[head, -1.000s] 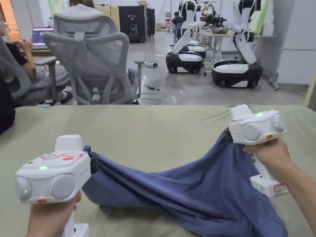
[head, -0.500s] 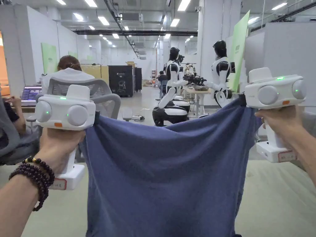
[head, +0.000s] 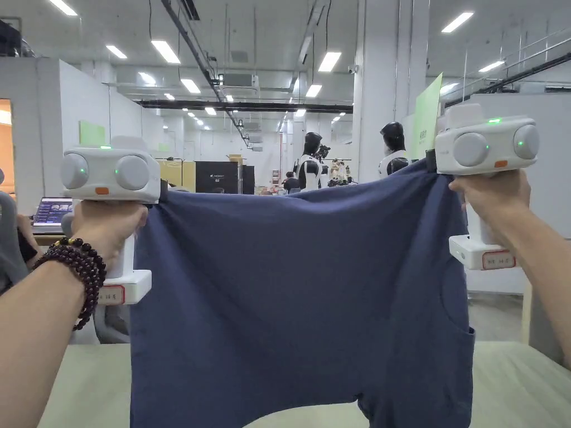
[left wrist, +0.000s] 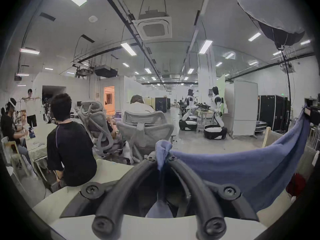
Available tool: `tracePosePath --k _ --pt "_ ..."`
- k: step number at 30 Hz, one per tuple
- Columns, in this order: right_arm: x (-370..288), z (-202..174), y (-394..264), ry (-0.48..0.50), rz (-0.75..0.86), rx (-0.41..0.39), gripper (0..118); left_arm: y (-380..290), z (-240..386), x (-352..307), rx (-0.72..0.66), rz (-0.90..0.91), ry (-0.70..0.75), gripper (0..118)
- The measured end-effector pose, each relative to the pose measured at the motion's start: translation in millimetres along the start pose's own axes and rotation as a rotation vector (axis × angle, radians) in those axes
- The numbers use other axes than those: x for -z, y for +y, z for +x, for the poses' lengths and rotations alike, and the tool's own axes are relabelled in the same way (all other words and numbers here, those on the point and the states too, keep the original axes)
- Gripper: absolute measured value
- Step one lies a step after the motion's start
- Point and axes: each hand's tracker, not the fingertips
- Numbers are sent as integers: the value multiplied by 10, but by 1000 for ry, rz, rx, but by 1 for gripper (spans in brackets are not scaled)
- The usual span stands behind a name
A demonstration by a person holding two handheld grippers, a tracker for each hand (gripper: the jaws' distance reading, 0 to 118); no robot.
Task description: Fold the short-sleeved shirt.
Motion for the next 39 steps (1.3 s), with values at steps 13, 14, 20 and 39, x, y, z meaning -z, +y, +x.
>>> tracePosePath --k 13,14,20,39 --pt "161 -53 -903 21 -97 19 3 -848 92 164 6 -53 -22 3" --pt "182 -73 -1055 29 -125 15 3 -1002 89 195 12 -74 -24 3" --pt "105 -156 -1682 59 -217 24 3 -1622 8 199 -57 -200 -34 3" --pt "-2815 -34 -3249 188 -277 -68 4 -3313 -615 -2472 -66 -191 -127 3"
